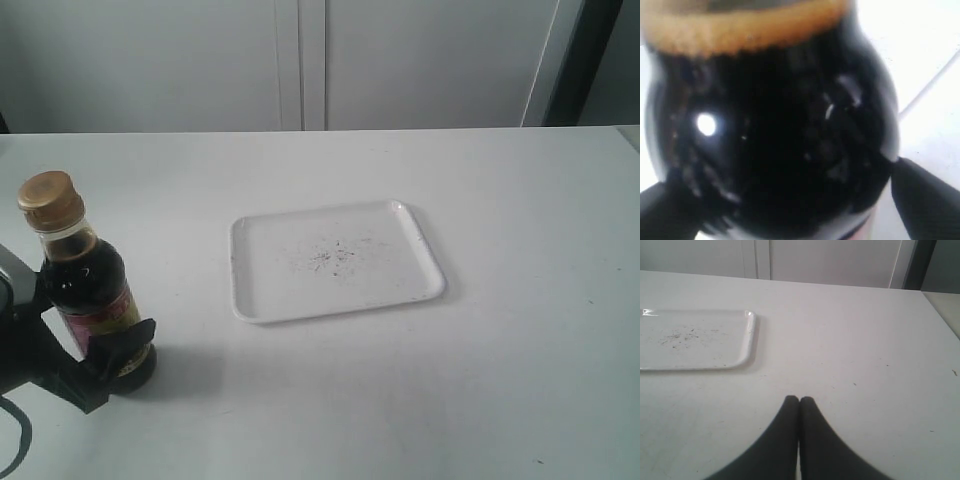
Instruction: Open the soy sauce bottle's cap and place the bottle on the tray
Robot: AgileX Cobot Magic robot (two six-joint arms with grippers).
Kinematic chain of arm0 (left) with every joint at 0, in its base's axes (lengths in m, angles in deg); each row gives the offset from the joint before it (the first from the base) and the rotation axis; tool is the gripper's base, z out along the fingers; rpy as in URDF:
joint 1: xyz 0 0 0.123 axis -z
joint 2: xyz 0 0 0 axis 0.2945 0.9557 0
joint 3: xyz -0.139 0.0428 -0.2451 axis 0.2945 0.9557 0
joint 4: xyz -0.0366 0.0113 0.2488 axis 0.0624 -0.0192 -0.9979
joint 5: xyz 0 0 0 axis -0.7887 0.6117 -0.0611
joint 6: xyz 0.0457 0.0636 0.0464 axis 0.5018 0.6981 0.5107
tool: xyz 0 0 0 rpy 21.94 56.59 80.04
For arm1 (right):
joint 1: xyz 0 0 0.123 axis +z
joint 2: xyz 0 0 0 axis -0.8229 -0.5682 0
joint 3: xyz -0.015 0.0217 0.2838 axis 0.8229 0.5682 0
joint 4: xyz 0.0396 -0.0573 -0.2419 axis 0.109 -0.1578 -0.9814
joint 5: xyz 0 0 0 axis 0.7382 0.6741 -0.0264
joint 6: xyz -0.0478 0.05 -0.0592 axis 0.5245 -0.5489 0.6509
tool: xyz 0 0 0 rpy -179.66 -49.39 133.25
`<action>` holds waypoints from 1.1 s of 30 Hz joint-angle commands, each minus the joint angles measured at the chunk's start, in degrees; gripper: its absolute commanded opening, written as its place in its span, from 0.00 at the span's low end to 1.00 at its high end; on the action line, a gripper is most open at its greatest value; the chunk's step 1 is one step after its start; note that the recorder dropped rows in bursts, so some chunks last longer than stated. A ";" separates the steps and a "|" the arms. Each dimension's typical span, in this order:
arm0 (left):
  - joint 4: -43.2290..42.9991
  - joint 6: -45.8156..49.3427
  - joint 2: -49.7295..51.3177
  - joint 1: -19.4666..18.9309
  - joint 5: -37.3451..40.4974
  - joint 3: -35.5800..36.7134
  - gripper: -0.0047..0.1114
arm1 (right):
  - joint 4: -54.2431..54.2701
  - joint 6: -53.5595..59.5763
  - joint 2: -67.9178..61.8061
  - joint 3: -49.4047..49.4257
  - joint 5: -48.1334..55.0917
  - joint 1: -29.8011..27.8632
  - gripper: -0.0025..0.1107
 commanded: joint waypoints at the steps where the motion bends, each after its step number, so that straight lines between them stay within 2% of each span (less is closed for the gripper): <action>1: -0.16 0.17 -0.48 0.28 -0.29 0.51 0.57 | -0.02 0.00 0.36 0.12 -0.54 0.14 0.02; 3: -0.44 0.17 -0.48 0.28 -0.29 0.51 0.37 | -0.02 0.00 0.36 0.12 -0.54 0.14 0.02; 4: -0.72 0.17 -0.48 0.28 -0.29 0.51 0.24 | -0.02 0.00 0.36 0.12 -0.54 0.14 0.02; 5: -0.72 2.04 -0.48 0.28 -0.29 0.51 0.05 | -0.02 0.00 0.36 0.12 -0.54 0.14 0.02; 33: -0.72 2.72 -0.48 0.28 -0.29 0.66 0.04 | -0.56 0.00 0.36 0.12 -0.96 0.14 0.02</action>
